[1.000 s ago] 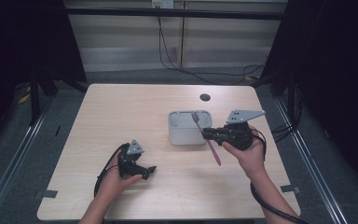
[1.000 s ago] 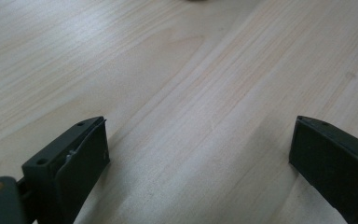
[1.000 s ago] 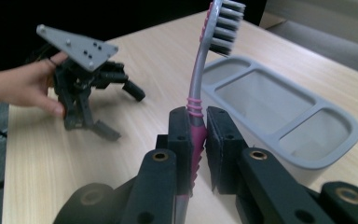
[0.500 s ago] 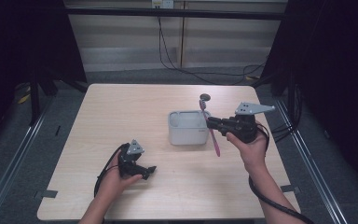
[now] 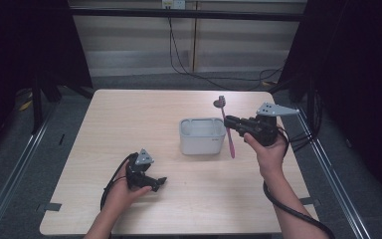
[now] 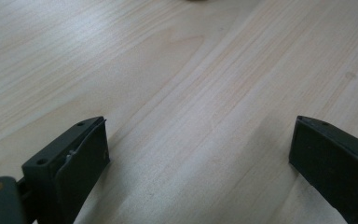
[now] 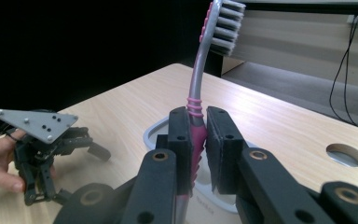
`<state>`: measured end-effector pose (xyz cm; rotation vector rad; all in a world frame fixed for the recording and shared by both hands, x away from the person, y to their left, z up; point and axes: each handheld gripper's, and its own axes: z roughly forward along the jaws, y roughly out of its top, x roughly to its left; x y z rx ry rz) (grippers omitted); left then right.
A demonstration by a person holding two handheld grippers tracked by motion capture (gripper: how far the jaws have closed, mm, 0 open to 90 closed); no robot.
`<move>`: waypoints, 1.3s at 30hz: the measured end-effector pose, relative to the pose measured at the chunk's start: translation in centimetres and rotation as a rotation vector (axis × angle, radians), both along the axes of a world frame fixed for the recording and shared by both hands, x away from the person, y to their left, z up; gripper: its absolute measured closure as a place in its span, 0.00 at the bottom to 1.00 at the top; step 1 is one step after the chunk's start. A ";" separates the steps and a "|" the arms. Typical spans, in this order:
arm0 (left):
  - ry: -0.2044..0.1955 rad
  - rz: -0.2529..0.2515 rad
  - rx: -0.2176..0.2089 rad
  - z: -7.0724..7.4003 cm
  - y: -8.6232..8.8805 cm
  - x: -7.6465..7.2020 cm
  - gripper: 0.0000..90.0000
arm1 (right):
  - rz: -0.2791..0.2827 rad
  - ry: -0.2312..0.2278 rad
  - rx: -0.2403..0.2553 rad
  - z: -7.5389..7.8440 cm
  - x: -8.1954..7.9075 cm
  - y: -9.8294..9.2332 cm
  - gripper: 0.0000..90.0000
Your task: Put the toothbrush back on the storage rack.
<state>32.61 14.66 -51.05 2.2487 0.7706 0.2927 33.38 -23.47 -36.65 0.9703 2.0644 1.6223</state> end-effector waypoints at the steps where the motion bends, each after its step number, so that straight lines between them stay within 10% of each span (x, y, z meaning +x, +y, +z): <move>1: 0.000 0.001 -0.001 0.0 0.0 0.0 0.05 | -0.003 -0.004 0.001 0.1 0.1 0.0 0.90; 39: 0.000 0.002 -0.002 0.0 0.0 0.0 0.05 | -0.083 -0.070 0.040 0.9 3.8 1.2 0.90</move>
